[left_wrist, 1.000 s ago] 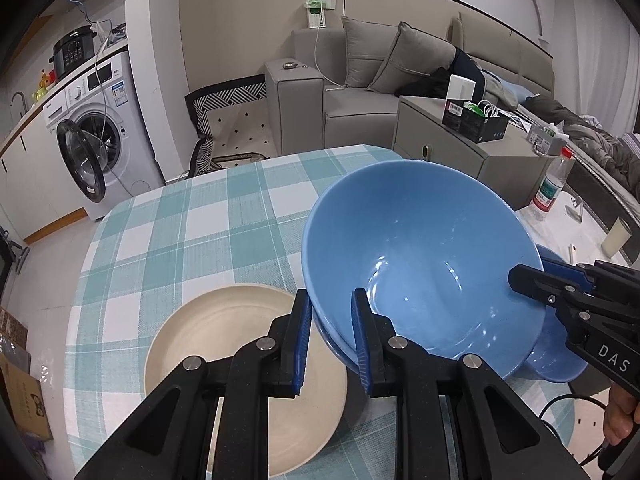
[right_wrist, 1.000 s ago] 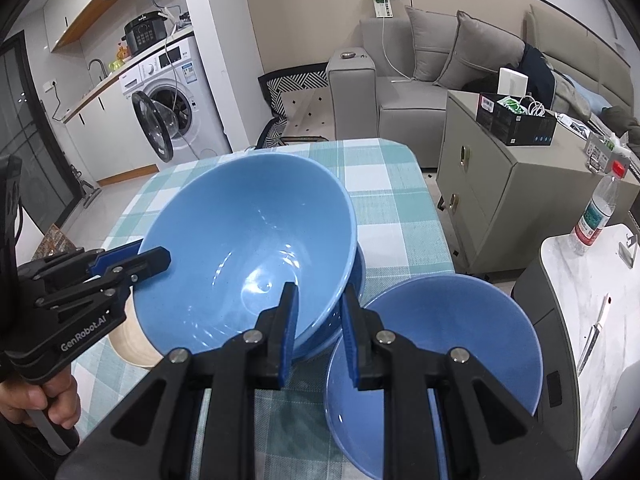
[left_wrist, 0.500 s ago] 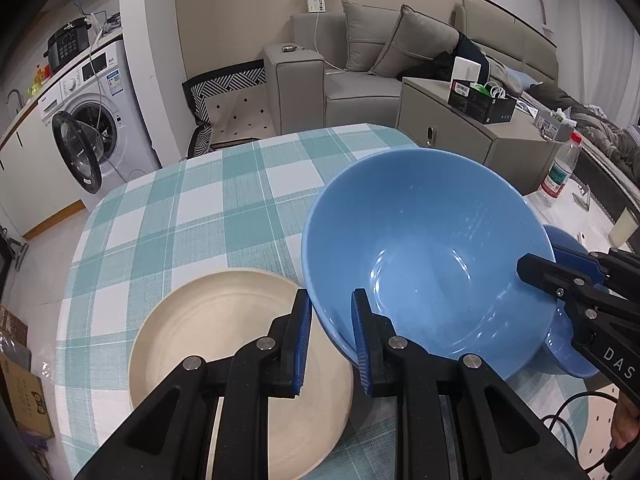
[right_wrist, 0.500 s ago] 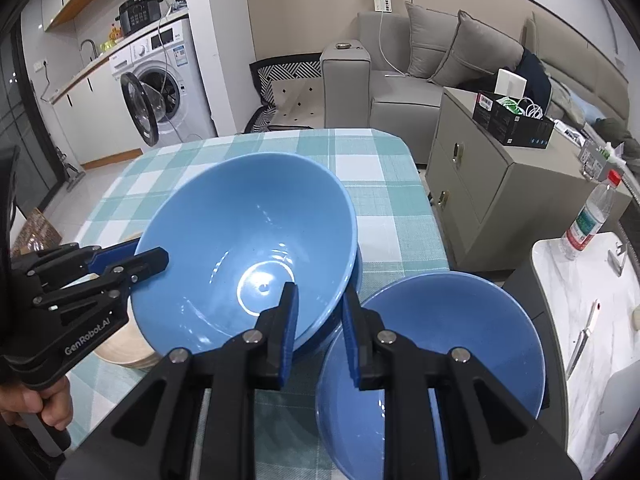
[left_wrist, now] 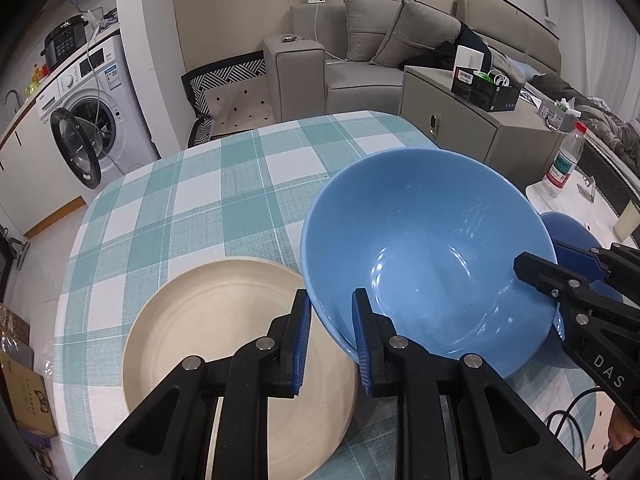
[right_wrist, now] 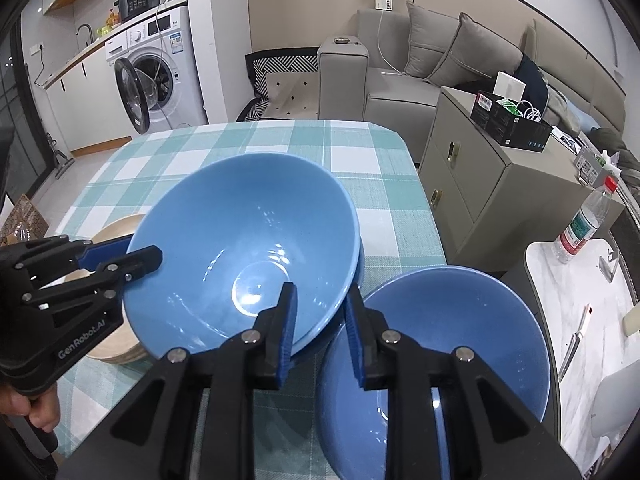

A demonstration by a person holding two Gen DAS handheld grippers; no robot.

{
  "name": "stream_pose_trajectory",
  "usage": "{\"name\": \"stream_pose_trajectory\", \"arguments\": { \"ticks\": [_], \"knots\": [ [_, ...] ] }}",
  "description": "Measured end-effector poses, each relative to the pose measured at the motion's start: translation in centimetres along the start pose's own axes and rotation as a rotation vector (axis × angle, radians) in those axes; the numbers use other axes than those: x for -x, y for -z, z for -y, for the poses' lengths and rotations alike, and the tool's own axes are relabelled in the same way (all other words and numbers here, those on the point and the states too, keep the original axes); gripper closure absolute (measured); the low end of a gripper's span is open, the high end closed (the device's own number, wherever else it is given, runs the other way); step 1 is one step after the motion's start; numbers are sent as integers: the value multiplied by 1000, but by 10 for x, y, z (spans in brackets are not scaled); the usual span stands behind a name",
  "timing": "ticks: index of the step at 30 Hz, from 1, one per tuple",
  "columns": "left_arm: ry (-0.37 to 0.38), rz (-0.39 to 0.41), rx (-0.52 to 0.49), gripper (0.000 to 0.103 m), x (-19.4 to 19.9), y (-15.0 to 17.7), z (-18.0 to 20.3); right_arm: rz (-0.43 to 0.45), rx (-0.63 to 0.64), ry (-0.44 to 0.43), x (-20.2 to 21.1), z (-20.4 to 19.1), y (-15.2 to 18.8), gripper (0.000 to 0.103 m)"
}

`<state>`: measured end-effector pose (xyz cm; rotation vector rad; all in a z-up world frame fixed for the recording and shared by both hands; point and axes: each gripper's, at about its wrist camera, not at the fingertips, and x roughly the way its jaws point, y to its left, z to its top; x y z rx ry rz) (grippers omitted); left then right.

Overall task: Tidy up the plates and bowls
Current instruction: 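Lower the blue bowl into the other blue bowl and open both grippers, then move both grippers to the rim of the next blue bowl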

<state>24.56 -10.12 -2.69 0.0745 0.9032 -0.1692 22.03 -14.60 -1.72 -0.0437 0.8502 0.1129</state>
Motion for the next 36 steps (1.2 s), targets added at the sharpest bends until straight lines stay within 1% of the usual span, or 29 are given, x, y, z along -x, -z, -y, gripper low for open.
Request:
{"name": "stream_pose_trajectory", "arguments": {
  "ticks": [3, 4, 5, 8, 10, 11, 13, 14, 15, 16, 17, 19, 20, 21, 23, 29, 32, 34, 36],
  "knots": [
    [29, -11, 24, 81, -1, 1, -4, -6, 6, 1, -3, 0, 2, 74],
    [35, -11, 23, 80, 0, 1, -4, -8, 7, -1, -4, 0, 3, 69],
    [34, -4, 16, 80, 1, 1, -3, -9, 7, 1, -4, 1, 3, 63],
    [26, 15, -3, 78, 9, 1, 1, 19, -2, -2, 0, 5, 3, 57],
    [31, 22, 4, 66, 14, 1, 1, 36, -14, -8, 5, 9, 2, 50],
    [33, 28, 9, 63, 18, 1, 1, 39, -23, -15, 8, 12, 2, 50],
    [39, 43, 18, 46, 26, 2, 0, 50, -38, -33, 14, 17, 2, 47],
    [49, 49, 26, 40, 30, 2, -1, 56, -47, -44, 19, 21, 3, 40],
    [63, 56, 40, 25, 35, 3, -2, 57, -53, -53, 22, 23, 4, 32],
    [74, 63, 52, 12, 39, 4, -3, 55, -56, -61, 25, 26, 6, 17],
    [91, 74, 68, 9, 45, 5, -4, 68, -66, -64, 31, 30, 9, 9],
    [133, 97, 88, 5, 55, 7, -3, 105, -76, -71, 42, 36, 16, 4],
    [148, 107, 96, 3, 59, 8, -2, 110, -74, -81, 46, 37, 19, 0],
    [161, 122, 106, 0, 64, 10, -1, 108, -68, -90, 50, 39, 22, 0],
    [173, 158, 123, 0, 75, 14, 2, 111, -59, -95, 57, 44, 28, 0],
    [176, 195, 112, 0, 95, 28, 26, 166, -59, -73, 86, 63, 46, 0],
    [152, 191, 101, 0, 96, 36, 43, 192, -75, -58, 96, 77, 54, 0],
    [133, 181, 95, 0, 94, 41, 52, 198, -98, -68, 99, 88, 59, 0],
    [133, 177, 82, 0, 93, 46, 62, 209, -117, -75, 103, 99, 63, 0]
  ]
}}
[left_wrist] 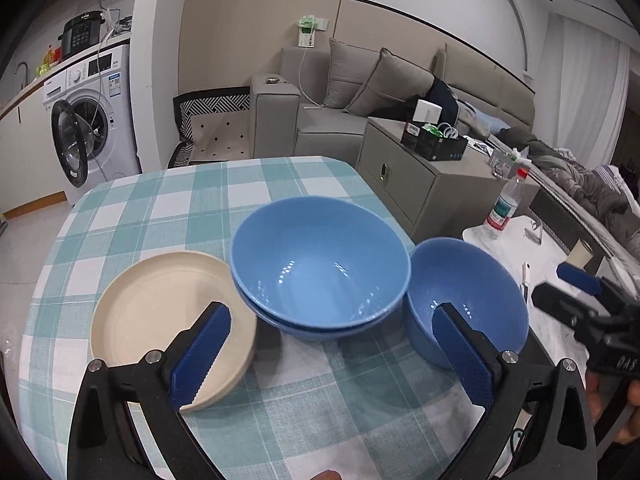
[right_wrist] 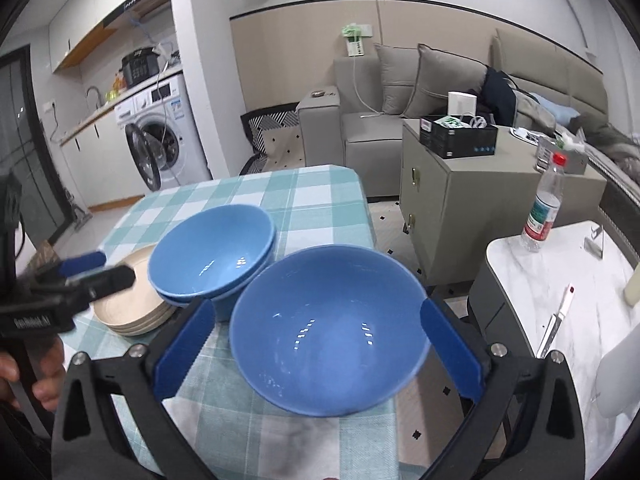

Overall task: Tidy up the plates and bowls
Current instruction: 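Move both grippers to the rim of the next blue bowl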

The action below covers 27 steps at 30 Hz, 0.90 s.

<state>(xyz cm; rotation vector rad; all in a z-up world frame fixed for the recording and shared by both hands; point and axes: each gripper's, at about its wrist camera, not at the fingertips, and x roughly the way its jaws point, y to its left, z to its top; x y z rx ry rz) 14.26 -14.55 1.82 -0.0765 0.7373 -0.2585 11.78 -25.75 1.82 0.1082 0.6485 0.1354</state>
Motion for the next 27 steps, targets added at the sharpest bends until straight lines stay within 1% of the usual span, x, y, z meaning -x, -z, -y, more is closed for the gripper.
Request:
{"name": "stream_pose_trajectory", "arguments": {
  "ticks": [3, 5, 9, 16, 18, 22, 25, 26, 27],
  "knots": [
    [16, -11, -1, 0, -4, 7, 10, -5, -24, 12, 2, 11, -1, 0],
    [15, -19, -3, 0, -8, 10, 15, -1, -47, 10, 3, 19, -1, 0],
    [19, -37, -9, 0, -17, 16, 27, -21, -77, 16, 1, 31, 1, 0],
    [17, -73, -51, 0, -30, 27, 50, -43, -123, 44, -7, 49, 4, 0],
    [10, -87, -62, 0, -36, 29, 56, -56, -142, 41, -12, 54, 6, 0],
    [22, -98, -76, 1, -45, 31, 65, -69, -154, 35, -18, 61, 9, 0],
    [55, -116, -68, 1, -52, 33, 68, -71, -171, 17, -24, 65, 11, 0],
    [58, -118, -61, 2, -54, 33, 67, -69, -172, 15, -26, 66, 13, 0],
    [62, -115, -53, 6, -57, 33, 67, -69, -176, 12, -28, 67, 14, 0]
  ]
}}
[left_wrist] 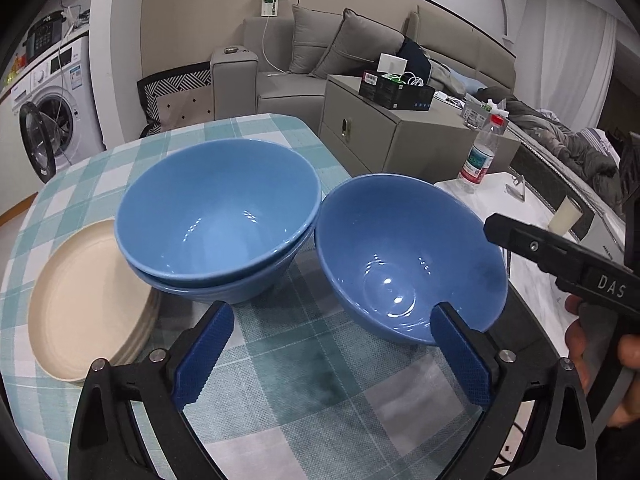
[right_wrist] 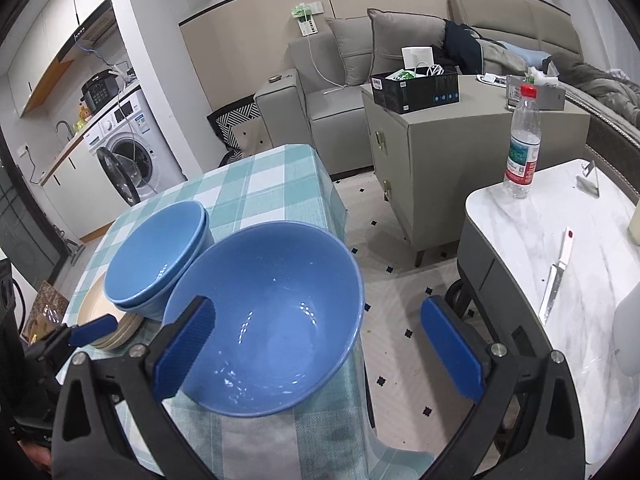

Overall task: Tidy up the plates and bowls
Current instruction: 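Move both grippers to the rim of the next blue bowl, then close both grippers on the blue bowl rim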

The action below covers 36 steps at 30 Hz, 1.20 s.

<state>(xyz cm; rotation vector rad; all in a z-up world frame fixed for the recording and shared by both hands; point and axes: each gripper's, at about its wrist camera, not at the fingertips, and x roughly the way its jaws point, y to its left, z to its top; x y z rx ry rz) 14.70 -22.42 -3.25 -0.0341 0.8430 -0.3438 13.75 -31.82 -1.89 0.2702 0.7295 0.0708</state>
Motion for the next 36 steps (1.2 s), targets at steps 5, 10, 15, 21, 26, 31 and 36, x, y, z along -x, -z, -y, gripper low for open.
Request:
{"name": "stream_pose_trajectory", "arguments": {
  "ticks": [5, 10, 15, 21, 26, 31, 36],
  "knots": [
    [38, -3, 38, 14, -8, -2, -3, 9, -17, 2, -10, 6, 2, 0],
    [17, -17, 51, 20, -20, -5, -1, 3, -59, -56, -16, 13, 4, 0],
    [34, -61, 77, 31, -34, -9, -2, -28, -67, -42, -27, 18, 6, 16],
    [57, -61, 93, 37, -43, -9, -4, -18, -89, -72, -32, 25, 9, 43],
    [50, -57, 72, 43, -48, -10, 1, -22, -66, -96, -36, 22, 12, 64],
    [50, -55, 69, 53, -52, -12, 4, -27, -67, -102, -39, 22, 14, 74],
    [71, -44, 66, 65, -53, -13, 7, -26, -61, -82, -40, 23, 15, 82]
  ]
}}
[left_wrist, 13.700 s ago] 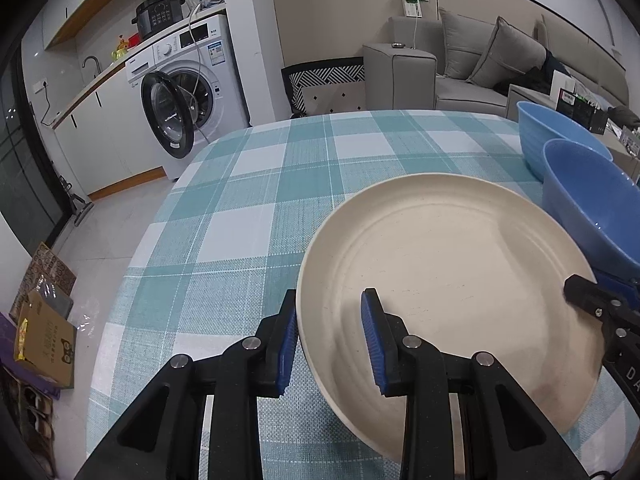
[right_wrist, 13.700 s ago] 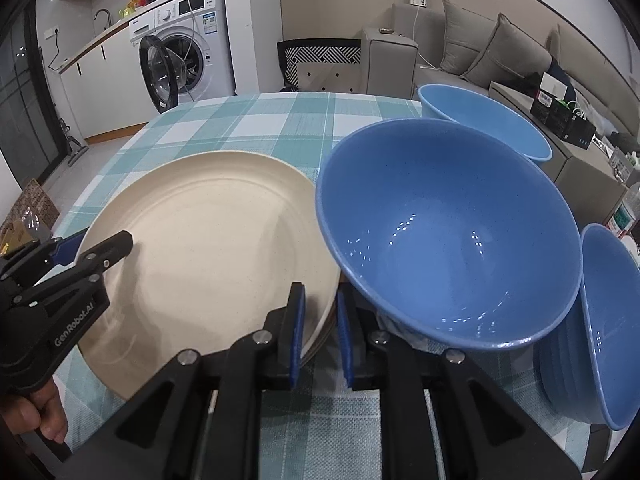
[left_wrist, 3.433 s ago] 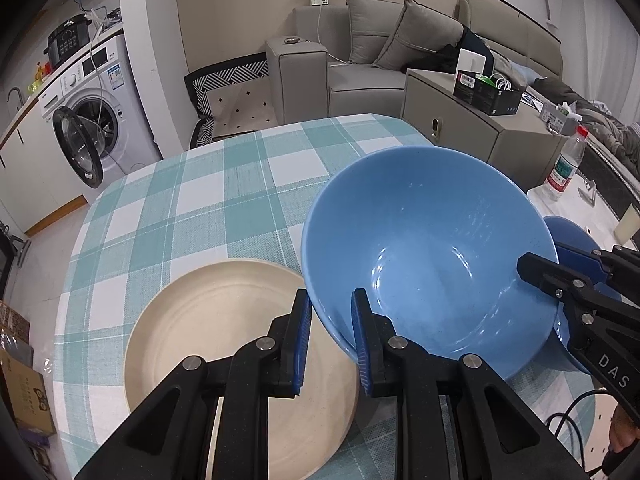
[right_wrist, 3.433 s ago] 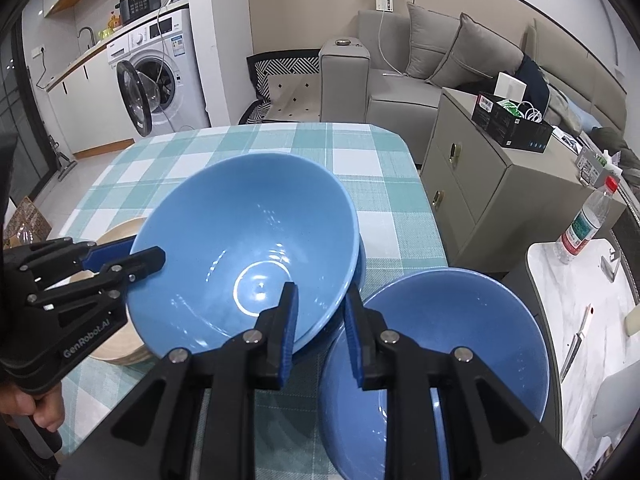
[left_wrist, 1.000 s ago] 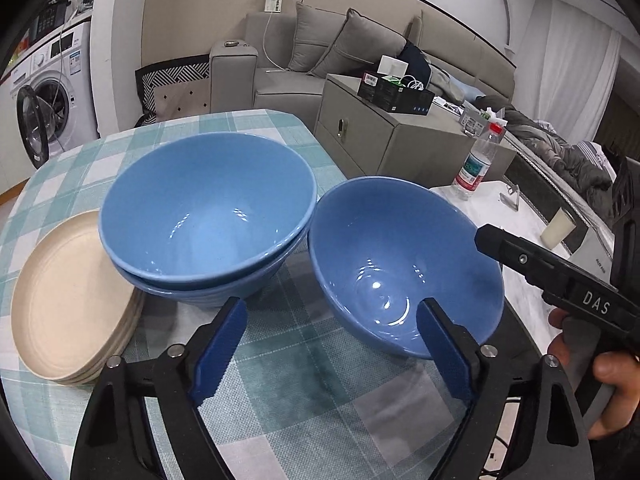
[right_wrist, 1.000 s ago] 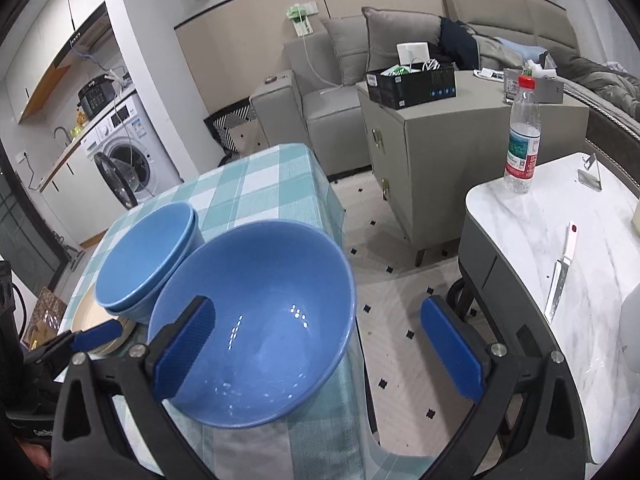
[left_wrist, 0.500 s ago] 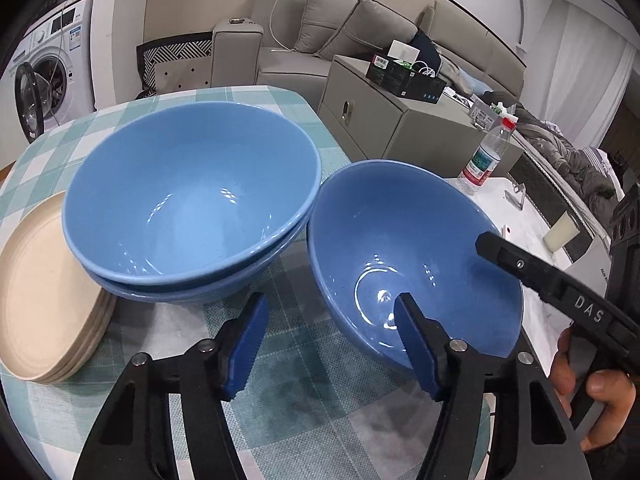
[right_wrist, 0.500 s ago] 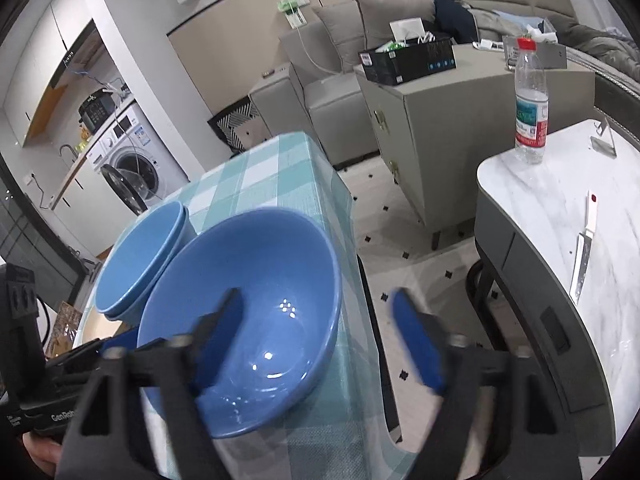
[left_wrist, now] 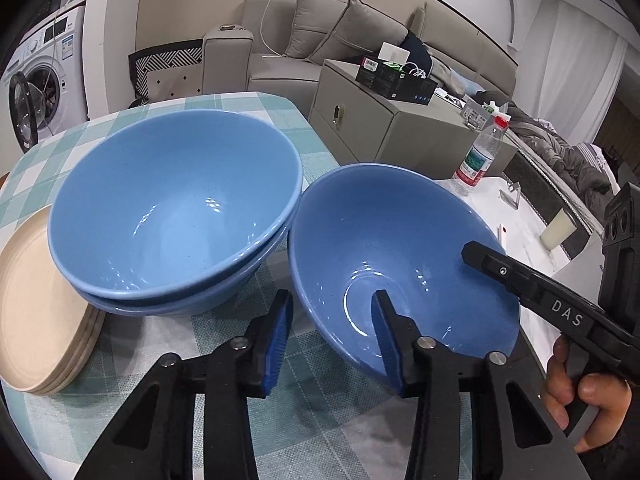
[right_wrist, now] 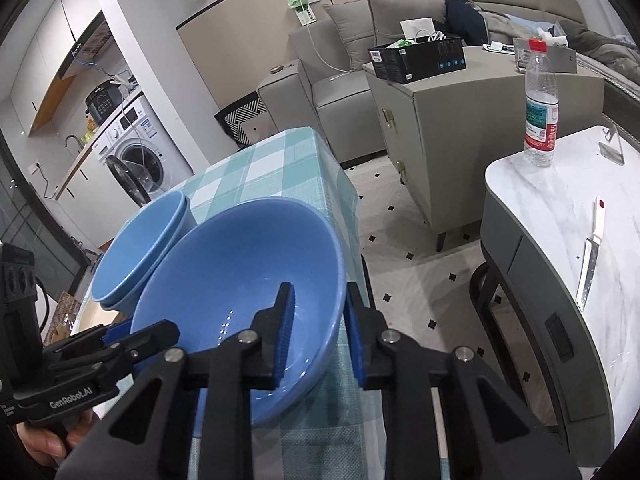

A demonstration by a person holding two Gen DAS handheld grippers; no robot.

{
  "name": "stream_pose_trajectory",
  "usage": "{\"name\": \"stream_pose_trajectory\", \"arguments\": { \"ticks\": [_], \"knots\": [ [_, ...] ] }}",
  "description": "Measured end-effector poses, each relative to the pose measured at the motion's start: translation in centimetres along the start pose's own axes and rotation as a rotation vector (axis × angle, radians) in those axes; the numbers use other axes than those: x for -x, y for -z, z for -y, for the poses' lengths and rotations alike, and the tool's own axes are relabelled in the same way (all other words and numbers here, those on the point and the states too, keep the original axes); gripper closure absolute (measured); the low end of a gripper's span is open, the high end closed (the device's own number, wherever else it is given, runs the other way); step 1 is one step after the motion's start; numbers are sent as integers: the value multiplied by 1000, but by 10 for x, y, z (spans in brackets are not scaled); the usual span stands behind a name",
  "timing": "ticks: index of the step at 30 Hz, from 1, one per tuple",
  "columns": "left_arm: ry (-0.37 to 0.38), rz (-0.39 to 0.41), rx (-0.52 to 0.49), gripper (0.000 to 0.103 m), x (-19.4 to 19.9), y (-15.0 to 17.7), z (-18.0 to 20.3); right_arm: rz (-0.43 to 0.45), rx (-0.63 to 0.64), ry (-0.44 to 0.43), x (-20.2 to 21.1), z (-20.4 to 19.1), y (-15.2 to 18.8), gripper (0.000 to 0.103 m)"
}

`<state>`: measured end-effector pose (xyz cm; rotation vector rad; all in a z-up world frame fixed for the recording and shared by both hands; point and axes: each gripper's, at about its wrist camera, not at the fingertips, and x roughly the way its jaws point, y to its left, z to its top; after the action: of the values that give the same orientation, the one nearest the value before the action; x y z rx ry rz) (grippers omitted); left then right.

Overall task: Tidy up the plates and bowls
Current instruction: 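Close both grippers on the blue bowl rim, then lift the blue bowl toward the nested blue bowls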

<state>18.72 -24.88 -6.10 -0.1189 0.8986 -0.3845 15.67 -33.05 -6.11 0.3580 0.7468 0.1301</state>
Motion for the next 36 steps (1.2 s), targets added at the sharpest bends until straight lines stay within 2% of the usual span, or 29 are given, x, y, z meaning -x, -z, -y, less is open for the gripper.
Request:
{"name": "stream_pose_trajectory", "arguments": {
  "ticks": [4, 16, 36],
  "knots": [
    [-5, 6, -12, 70, 2, 0, 3, 5, 23, 20, 0, -3, 0, 84],
    [-27, 6, -34, 71, 2, 1, 10, 53, 83, 87, 7, -11, 0, 88],
    [-44, 66, -76, 71, 27, -7, 24, 105, 89, 98, 30, -17, -4, 88]
  ]
}}
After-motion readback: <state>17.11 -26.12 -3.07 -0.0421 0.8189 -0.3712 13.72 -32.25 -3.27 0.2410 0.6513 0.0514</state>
